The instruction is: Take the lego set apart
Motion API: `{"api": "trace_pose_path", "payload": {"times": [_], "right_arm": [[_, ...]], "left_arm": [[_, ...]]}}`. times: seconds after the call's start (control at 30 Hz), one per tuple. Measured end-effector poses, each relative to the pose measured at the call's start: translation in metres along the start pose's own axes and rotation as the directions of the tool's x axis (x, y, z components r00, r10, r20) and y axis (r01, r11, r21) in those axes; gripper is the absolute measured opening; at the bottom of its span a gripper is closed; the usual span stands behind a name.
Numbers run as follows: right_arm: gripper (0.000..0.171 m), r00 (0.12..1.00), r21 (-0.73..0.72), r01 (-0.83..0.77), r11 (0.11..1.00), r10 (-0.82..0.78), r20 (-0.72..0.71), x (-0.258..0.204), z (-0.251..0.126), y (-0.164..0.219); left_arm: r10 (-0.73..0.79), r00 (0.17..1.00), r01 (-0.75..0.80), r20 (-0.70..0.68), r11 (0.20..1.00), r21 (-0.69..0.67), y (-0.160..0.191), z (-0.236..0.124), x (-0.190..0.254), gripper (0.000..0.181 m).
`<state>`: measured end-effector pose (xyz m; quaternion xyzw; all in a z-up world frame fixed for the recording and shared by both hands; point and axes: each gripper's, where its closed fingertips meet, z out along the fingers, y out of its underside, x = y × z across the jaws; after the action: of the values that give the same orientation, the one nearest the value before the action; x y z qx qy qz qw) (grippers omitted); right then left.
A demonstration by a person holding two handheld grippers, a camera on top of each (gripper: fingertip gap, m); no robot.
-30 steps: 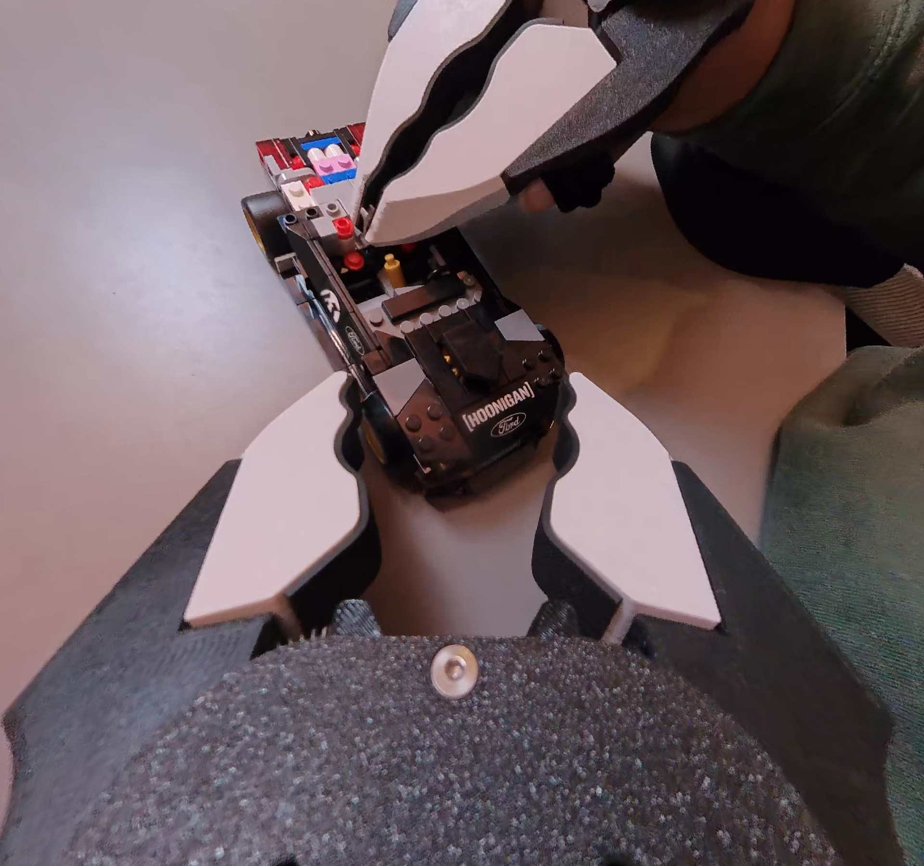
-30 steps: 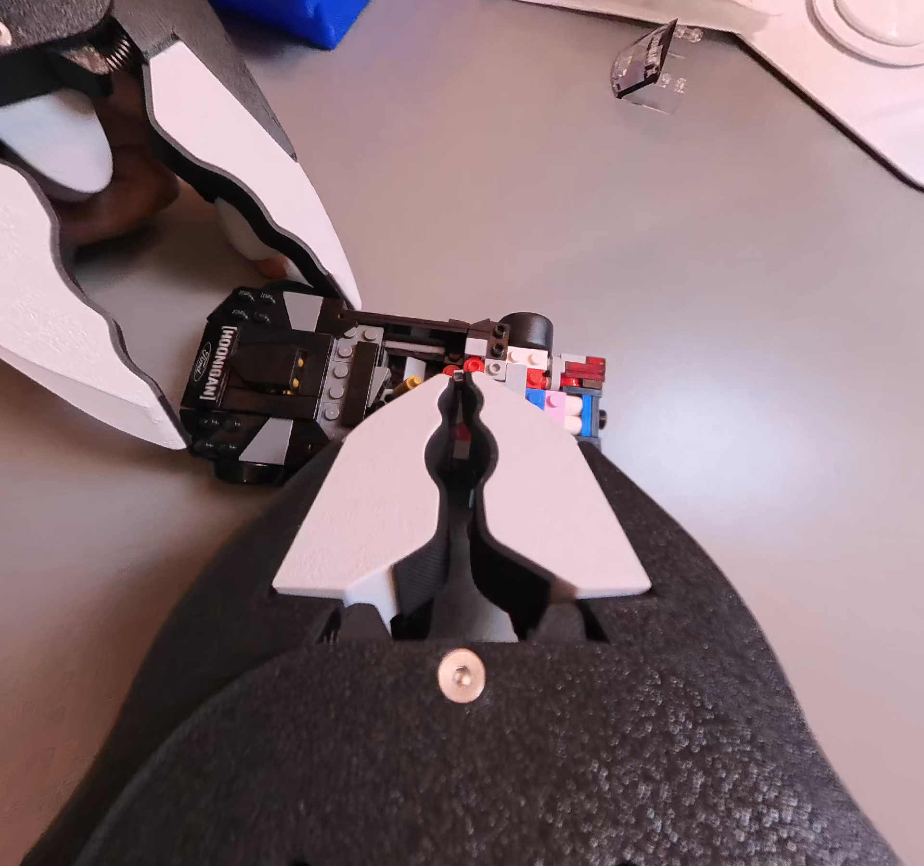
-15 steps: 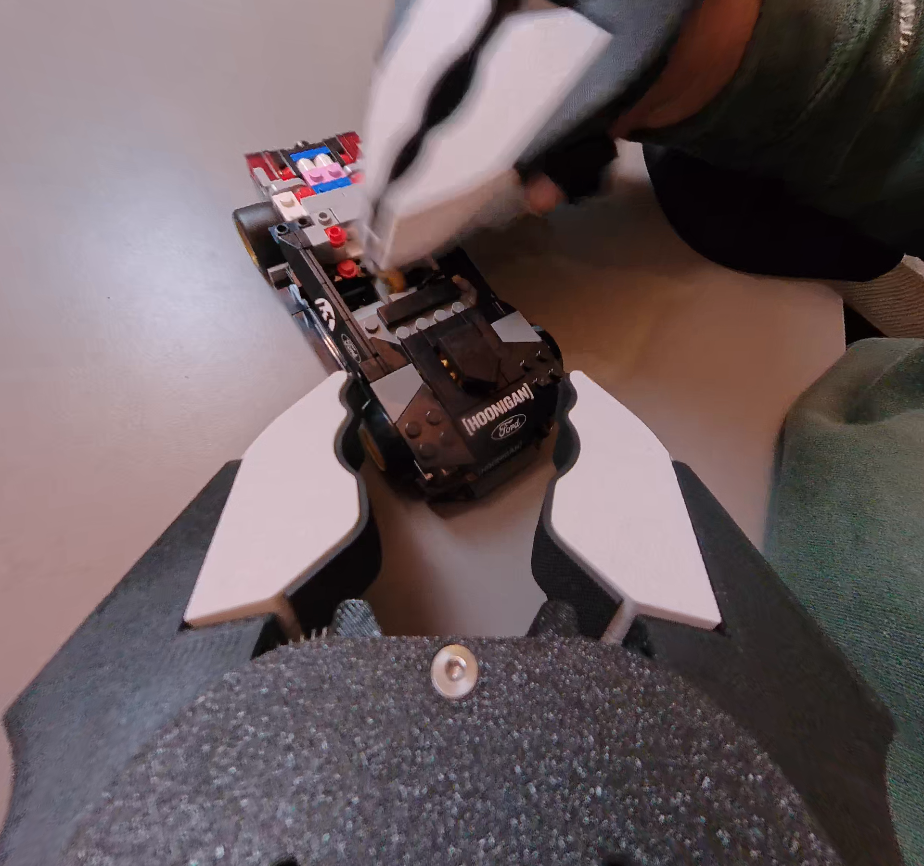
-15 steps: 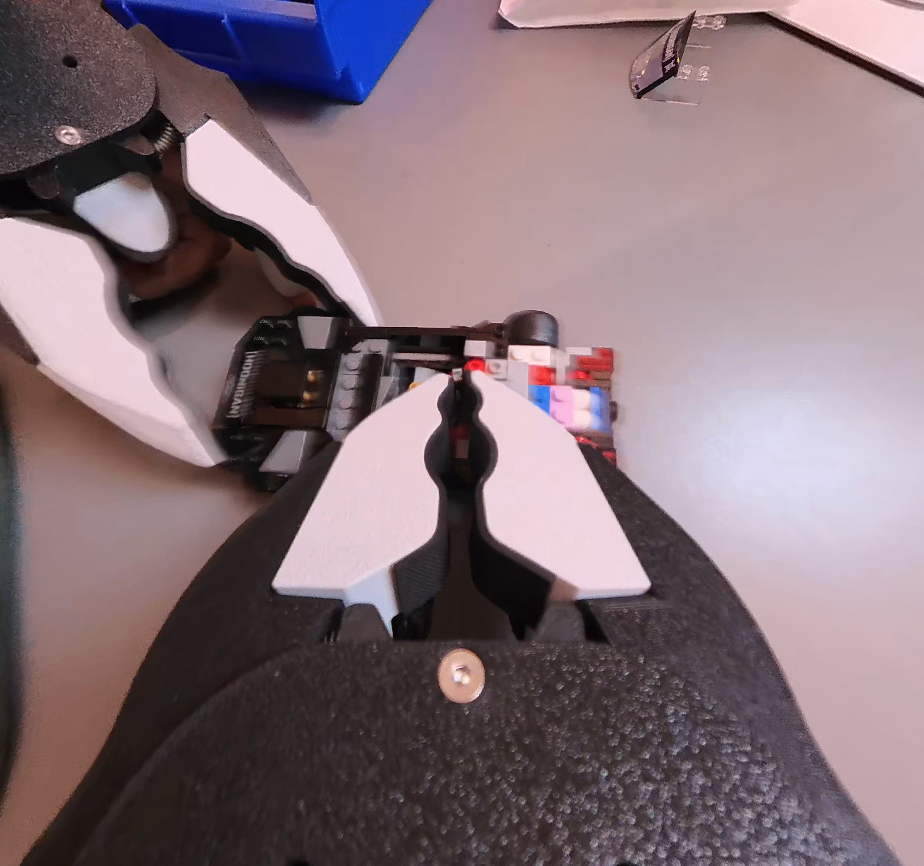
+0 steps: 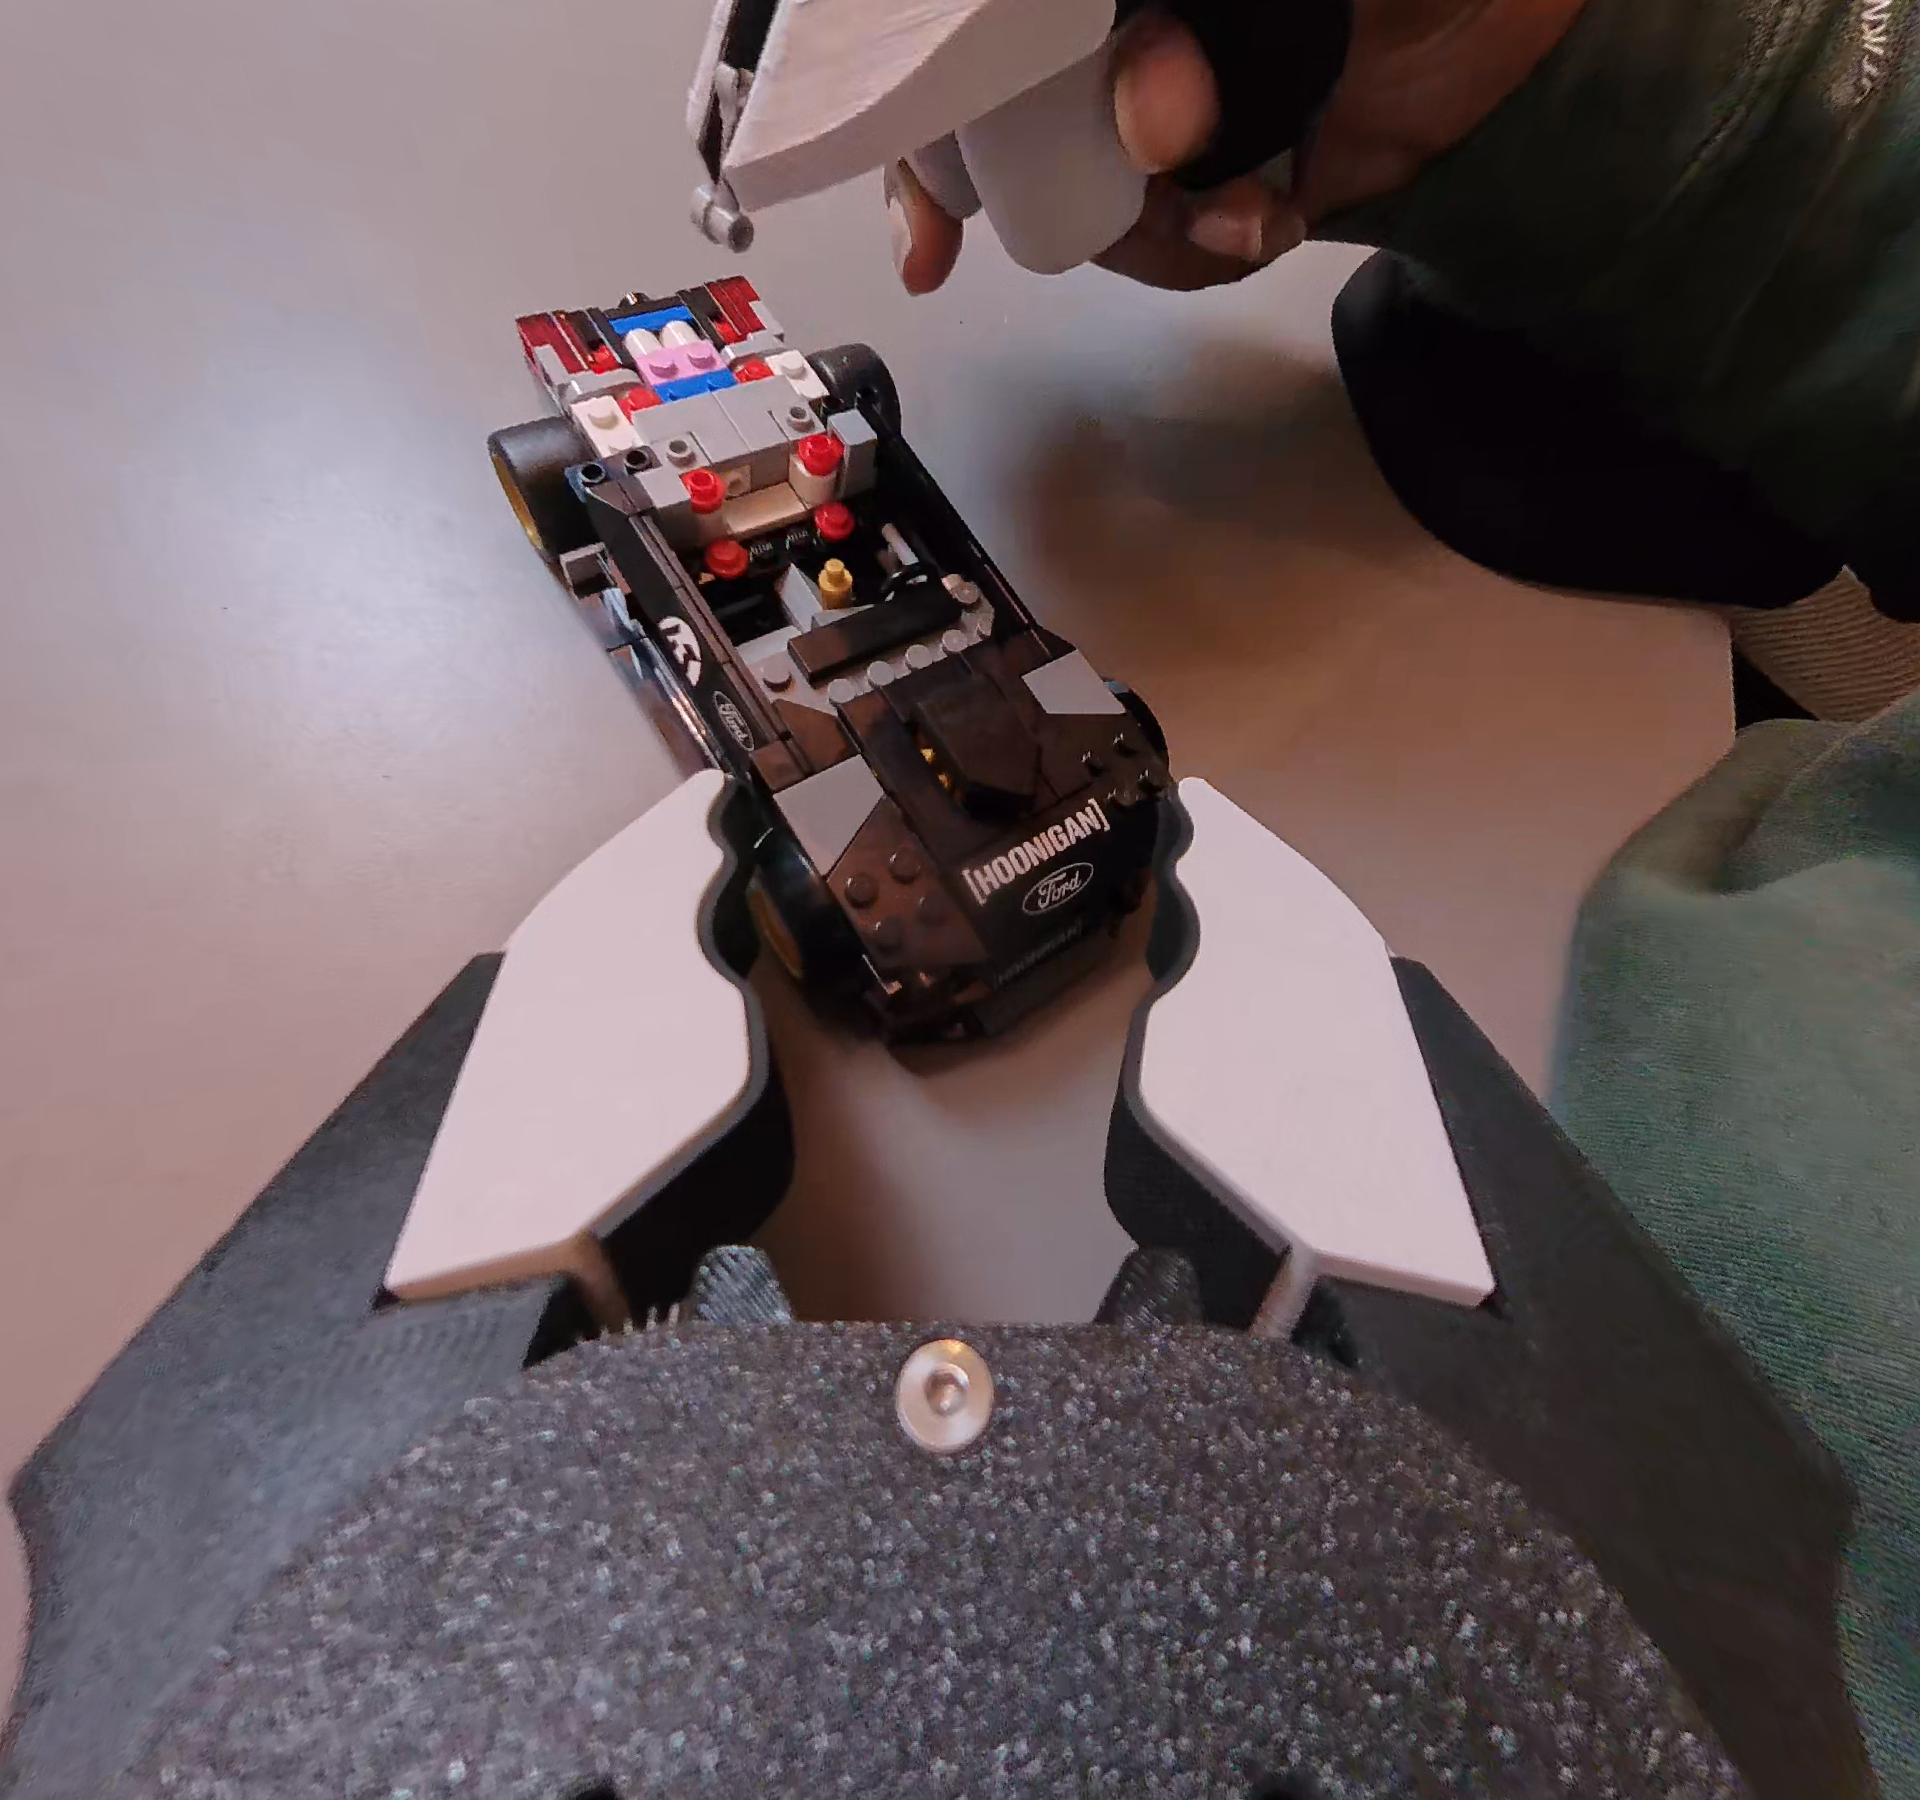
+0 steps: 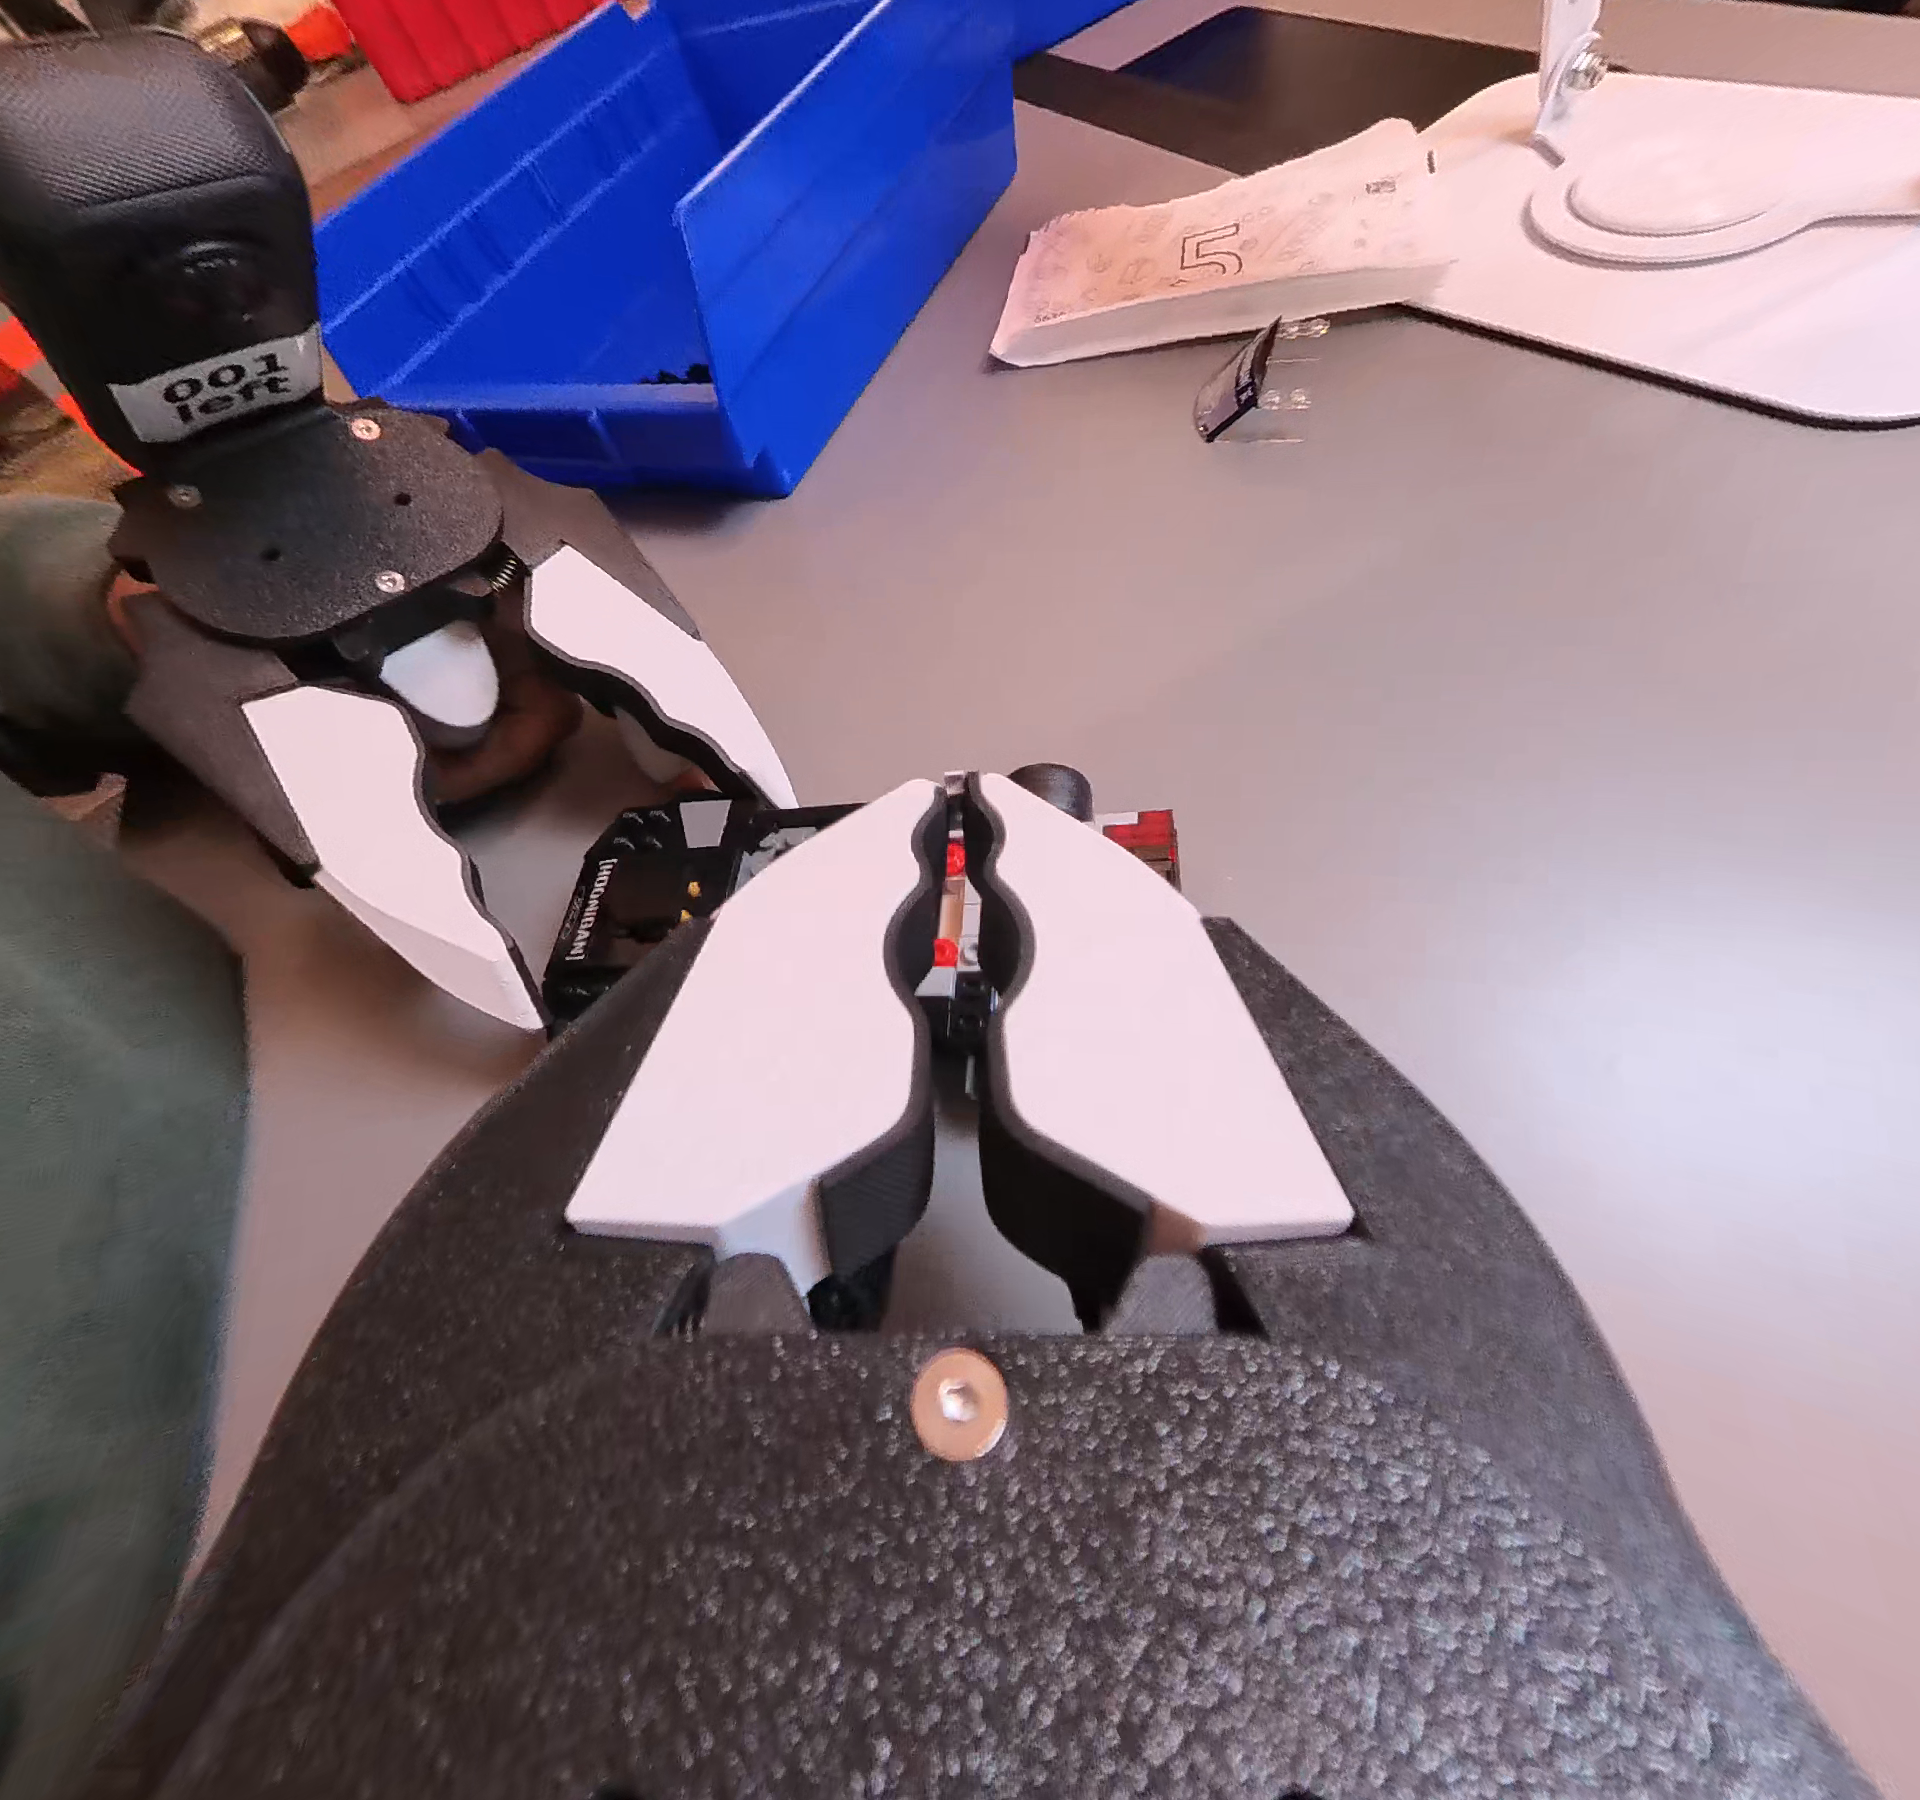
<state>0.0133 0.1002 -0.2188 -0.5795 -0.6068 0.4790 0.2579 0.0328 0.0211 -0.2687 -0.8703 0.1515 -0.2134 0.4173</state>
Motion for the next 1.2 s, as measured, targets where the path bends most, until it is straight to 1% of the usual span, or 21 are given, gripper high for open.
{"api": "trace_pose_path", "payload": {"times": [0.13, 0.2, 0.4, 0.5, 0.63, 0.77, 0.97, 1.2], "right_arm": [[0.003, 0.996, 0.034, -0.078, 0.996, 0.076, 0.037, 0.003, -0.003, -0.003], [0.003, 0.993, 0.048, -0.111, 0.993, 0.108, 0.057, 0.004, -0.004, -0.003], [0.003, 0.988, 0.073, -0.137, 0.988, 0.130, 0.085, 0.003, -0.003, -0.006], [0.003, 0.982, 0.089, -0.160, 0.983, 0.149, 0.120, 0.000, -0.004, -0.008], [0.003, 0.959, 0.126, -0.231, 0.965, 0.203, 0.199, -0.006, -0.007, -0.015], [0.003, 0.912, 0.159, -0.340, 0.927, 0.284, 0.295, -0.010, -0.012, -0.024], [0.003, 0.846, 0.188, -0.463, 0.866, 0.369, 0.386, -0.008, -0.020, -0.034], [0.003, 0.761, 0.133, -0.554, 0.822, 0.434, 0.482, -0.020, -0.016, -0.034]], "left_arm": [[-0.009, 1.000, 0.009, -0.012, 1.000, 0.007, 0.000, -0.001, 0.001, 0.074], [-0.023, 0.999, 0.024, -0.036, 0.999, 0.026, -0.002, -0.002, 0.003, 0.077], [-0.018, 0.998, 0.021, -0.057, 0.999, 0.050, -0.005, -0.005, 0.006, 0.080], [-0.022, 0.998, 0.026, -0.051, 0.996, 0.090, -0.012, -0.010, 0.001, 0.079], [-0.015, 1.000, 0.015, -0.002, 0.985, 0.175, -0.024, -0.022, -0.012, 0.070], [0.032, 0.998, -0.044, 0.051, 0.966, 0.253, -0.037, -0.031, -0.017, 0.054], [0.103, 0.987, -0.138, 0.126, 0.943, 0.304, -0.045, -0.039, -0.018, 0.032], [0.159, 0.970, -0.214, 0.184, 0.919, 0.331, -0.052, -0.044, -0.018, 0.024]]}}
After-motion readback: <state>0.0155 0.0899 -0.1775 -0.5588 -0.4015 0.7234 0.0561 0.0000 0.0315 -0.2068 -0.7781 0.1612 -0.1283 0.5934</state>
